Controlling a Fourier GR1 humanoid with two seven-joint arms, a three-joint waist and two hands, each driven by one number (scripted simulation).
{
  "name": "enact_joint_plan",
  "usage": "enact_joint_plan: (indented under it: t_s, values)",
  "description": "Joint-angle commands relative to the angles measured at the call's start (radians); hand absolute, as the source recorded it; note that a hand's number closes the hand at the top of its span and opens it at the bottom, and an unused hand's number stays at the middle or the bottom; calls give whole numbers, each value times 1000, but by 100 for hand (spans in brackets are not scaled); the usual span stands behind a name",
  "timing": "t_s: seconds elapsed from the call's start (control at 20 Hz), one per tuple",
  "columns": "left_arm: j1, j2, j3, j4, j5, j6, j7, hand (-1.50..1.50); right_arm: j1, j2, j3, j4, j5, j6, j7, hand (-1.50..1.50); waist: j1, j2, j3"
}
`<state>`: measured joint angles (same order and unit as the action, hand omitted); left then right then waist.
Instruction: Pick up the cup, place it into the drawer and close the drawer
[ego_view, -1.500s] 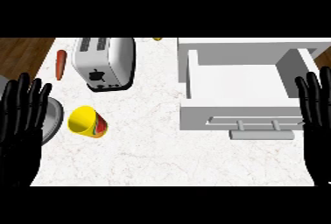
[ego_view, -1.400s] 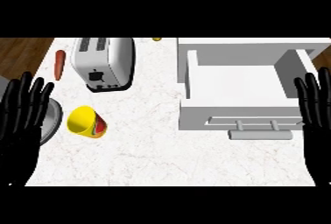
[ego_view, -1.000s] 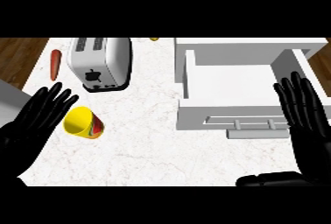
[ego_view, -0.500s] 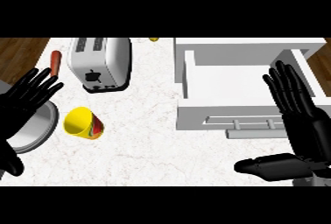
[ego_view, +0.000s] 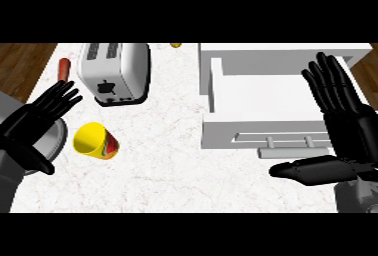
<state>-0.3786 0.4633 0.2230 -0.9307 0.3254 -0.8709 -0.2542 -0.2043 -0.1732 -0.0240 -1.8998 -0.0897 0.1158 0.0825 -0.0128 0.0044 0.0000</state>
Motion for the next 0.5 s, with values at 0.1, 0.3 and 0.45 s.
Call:
enact_joint_plan:
  t_s: [0.1,0.3,0.45]
  values:
    - [-71,-22,-36,247,-231,17,-273,-150,-28,11,-11,-9,10,-17,13,-150,-4,1,-2]
    - [-45,-21,-75,345,-313,53,-420,-150,-47,10,-19,65,23,-8,-32,-150,-9,7,-3]
    - [-108,20,-65,468,-320,45,-446,-150,15,-18,-31,8,-22,50,-46,-150,-23,8,-4]
